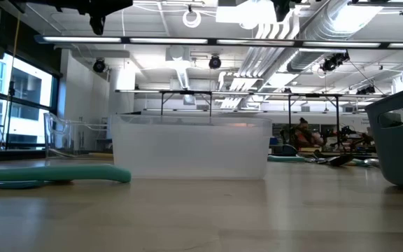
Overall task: Sort silverware by color (type)
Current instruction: Put the yellow spoon into the transparent bin
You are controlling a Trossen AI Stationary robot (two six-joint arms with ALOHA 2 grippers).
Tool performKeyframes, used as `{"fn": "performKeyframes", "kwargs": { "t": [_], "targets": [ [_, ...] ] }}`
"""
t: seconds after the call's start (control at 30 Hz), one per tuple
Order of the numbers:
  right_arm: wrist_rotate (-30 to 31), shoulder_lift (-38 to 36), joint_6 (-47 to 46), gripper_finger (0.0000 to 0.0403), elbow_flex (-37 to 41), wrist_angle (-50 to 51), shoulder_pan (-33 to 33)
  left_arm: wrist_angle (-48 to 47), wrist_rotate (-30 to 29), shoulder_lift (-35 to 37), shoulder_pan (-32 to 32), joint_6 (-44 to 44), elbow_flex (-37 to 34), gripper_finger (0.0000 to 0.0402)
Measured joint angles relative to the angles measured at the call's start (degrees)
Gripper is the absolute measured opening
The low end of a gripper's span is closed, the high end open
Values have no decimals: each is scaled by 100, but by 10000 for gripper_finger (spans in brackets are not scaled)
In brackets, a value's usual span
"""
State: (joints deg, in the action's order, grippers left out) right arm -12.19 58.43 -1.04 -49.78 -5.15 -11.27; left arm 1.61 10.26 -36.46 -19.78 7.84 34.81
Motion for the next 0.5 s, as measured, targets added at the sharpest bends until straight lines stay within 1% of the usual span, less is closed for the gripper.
{"fn": "performKeyframes", "kwargs": {
  "t": [0.07,0.13,0.2,0.27,0.33,0.4,0.5],
  "targets": [
    [0,0,0,0,0,0,0,52,172,-1,-1,7,0,1],
    [0,0,0,0,0,0,0,293,464,-3,1,104,7,1],
    [0,0,0,0,0,0,0,307,740,-17,43,127,153,1],
    [0,0,0,0,0,0,0,104,873,-49,206,60,388,1],
    [0,0,8,0,0,-1,0,-398,846,-120,435,-136,709,1],
    [0,0,117,0,0,-2,0,-1138,679,-218,686,-429,1095,1],
    [0,0,153,0,0,-2,0,-2283,253,-498,1141,-628,1752,1]
  ]
}}
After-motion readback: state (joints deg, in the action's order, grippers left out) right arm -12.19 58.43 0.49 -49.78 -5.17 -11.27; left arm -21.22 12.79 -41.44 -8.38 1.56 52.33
